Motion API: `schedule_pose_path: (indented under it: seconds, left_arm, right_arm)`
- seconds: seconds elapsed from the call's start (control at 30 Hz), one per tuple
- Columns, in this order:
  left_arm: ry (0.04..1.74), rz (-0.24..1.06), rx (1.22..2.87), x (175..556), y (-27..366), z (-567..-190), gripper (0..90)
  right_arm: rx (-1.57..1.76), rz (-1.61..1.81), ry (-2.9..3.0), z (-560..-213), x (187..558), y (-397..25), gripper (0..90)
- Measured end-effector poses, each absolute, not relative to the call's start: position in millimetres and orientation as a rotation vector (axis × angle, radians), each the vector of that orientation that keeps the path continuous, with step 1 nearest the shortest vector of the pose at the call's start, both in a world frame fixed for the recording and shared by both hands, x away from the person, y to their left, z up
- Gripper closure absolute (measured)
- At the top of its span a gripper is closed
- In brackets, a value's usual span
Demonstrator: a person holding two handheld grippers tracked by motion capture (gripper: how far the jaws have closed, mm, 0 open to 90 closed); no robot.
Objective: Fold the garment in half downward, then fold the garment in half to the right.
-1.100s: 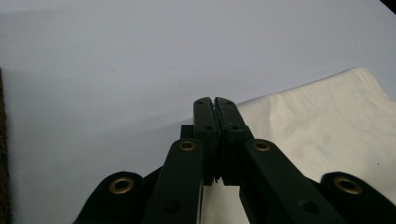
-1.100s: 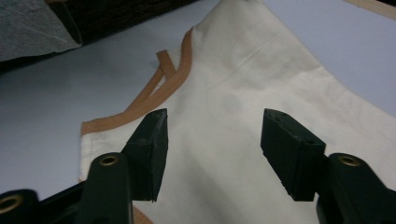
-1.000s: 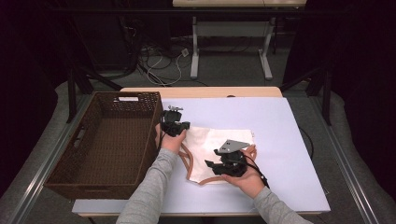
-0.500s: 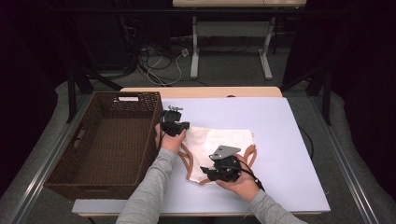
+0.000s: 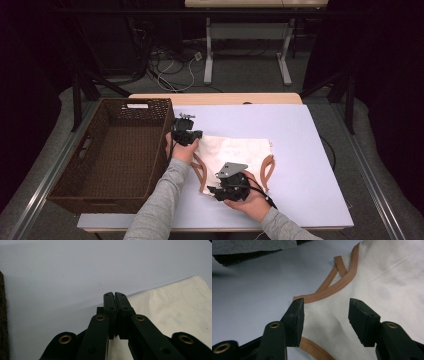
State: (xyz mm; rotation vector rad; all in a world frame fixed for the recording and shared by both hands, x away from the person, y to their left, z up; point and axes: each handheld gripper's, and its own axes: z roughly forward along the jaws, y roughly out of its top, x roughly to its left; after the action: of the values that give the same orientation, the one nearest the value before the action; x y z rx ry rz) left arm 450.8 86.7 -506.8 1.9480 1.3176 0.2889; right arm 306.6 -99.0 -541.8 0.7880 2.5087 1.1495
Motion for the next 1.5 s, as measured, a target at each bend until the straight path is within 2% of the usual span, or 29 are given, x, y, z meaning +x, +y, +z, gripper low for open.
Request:
schedule_pose_path:
  seconds: [0.5,0.9,1.3,1.5]
  left_arm:
    - [1.322,0.289,1.949,451.8,87.0,-507.6,88.5]
    - [1.322,0.286,1.947,451.9,86.8,-508.0,88.5]
    - [1.322,0.288,1.95,451.6,86.2,-508.0,88.5]
    - [1.322,0.29,1.95,451.8,86.4,-508.1,88.5]
  right_arm:
    - [0.744,1.139,2.527,-547.9,299.4,-86.7,49.5]
    - [0.746,1.12,2.545,-550.0,297.9,-82.7,59.3]
    - [0.722,1.06,2.582,-559.3,296.2,-75.2,62.7]
    - [0.757,1.063,2.567,-560.2,296.4,-75.6,68.2]
